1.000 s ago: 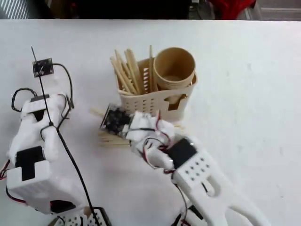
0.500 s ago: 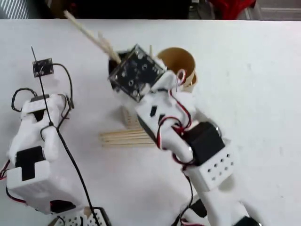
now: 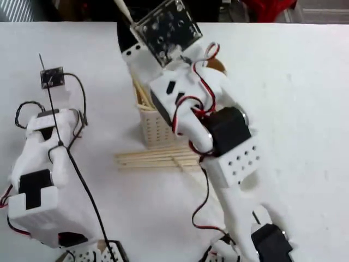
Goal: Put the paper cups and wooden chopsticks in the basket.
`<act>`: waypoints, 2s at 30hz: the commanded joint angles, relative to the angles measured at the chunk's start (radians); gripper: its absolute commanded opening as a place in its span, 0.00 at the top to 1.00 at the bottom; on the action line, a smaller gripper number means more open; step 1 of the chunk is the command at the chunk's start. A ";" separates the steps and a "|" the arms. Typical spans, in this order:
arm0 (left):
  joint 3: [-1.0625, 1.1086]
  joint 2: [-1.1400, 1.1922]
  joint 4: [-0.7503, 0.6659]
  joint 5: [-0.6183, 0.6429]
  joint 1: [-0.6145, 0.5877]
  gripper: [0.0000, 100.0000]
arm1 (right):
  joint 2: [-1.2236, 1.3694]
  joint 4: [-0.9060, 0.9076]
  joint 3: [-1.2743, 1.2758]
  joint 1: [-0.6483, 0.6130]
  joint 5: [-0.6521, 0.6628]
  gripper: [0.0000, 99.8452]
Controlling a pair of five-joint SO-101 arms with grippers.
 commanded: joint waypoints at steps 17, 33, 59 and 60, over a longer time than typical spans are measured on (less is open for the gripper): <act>-0.048 -0.004 0.006 -0.011 0.012 0.84 | -0.010 -0.176 0.173 0.047 -0.091 0.98; -0.048 -0.004 0.003 -0.011 0.012 0.84 | -0.021 -0.104 0.169 0.047 -0.083 0.91; -0.044 -0.004 0.008 -0.011 0.007 0.85 | -0.452 0.394 1.284 0.045 0.322 0.82; -0.044 -0.004 0.008 -0.011 0.007 0.85 | -0.446 0.338 1.320 0.047 0.322 0.82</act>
